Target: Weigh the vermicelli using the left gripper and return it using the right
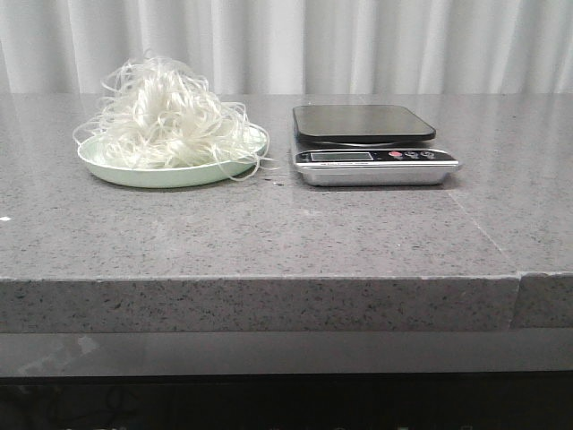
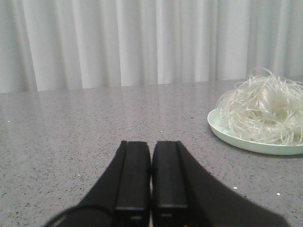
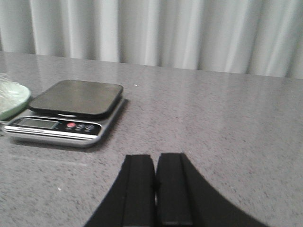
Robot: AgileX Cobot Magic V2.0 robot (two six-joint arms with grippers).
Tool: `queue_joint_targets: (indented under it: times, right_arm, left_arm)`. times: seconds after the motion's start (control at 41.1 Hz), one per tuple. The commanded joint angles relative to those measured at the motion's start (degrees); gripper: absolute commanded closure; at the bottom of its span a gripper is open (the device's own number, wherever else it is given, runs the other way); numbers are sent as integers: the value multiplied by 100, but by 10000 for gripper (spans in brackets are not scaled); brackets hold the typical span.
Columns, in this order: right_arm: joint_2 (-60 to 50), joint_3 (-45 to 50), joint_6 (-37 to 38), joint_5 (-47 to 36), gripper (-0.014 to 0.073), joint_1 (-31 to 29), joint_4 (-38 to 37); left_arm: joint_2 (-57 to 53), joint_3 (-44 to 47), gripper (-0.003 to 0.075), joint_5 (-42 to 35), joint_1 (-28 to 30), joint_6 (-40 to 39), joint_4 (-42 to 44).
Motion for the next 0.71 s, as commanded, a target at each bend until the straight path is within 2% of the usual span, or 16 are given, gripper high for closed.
queue_joint_targets:
  times: [0.0,0.146,0.682]
  right_arm:
    - [-288,327,-24,-781,432,-159,-38]
    - [-686,597,-24,-552,432,-224,-38]
    - [-672,602,-19,-642,432,-373,-38]
  left_arm:
    - [-107,36,575,-472,11,-19,-75]
    - [-107,36,575,-472,11,-19,-75]
    - [-107,36,575,-472,11,-19,-75]
